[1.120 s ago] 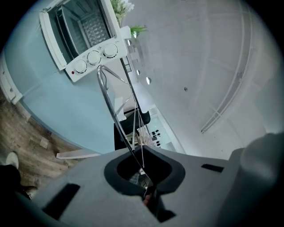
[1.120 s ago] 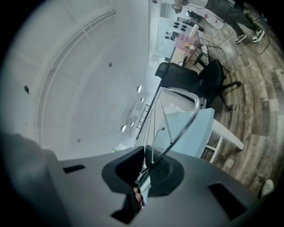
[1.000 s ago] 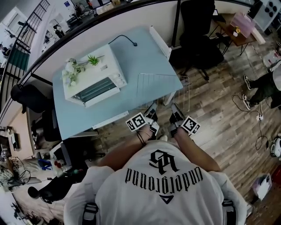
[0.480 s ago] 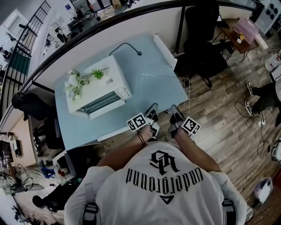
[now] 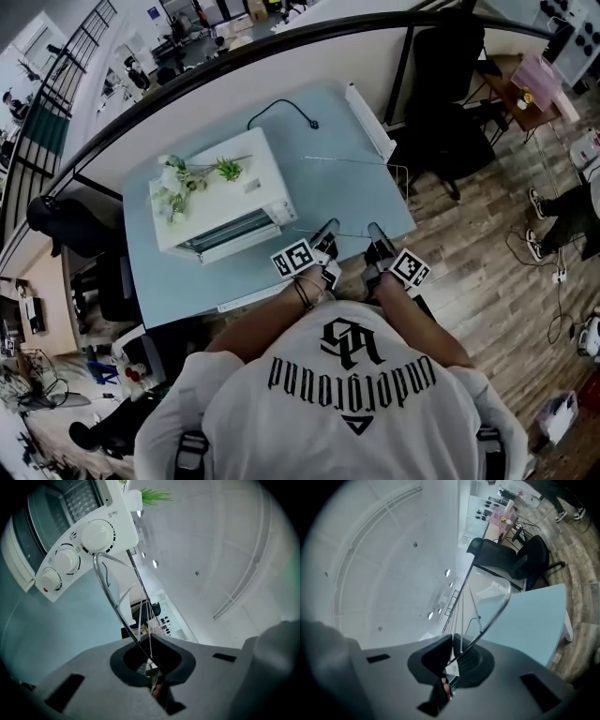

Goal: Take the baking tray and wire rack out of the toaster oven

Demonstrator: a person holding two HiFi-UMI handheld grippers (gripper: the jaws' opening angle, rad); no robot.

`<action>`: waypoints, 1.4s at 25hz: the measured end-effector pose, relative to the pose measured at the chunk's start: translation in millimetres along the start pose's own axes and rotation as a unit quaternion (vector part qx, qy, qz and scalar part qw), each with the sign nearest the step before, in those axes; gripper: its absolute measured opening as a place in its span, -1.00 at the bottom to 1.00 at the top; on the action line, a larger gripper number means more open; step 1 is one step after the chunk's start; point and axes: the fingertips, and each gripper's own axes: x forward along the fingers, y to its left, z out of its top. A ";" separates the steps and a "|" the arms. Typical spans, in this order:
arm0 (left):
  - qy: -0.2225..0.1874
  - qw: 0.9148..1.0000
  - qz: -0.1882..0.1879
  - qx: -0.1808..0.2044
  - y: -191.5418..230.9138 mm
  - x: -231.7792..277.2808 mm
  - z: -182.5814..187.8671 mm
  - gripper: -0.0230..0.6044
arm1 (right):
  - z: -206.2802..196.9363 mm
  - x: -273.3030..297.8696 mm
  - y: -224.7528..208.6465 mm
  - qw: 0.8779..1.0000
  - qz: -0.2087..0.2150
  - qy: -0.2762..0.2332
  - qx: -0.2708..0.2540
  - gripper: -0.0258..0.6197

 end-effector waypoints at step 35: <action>-0.133 0.981 0.113 -0.089 73.4 63.2 32.6 -0.93 | 29.8 113.9 -74.4 0.980 0.002 0.198 0.013 -0.87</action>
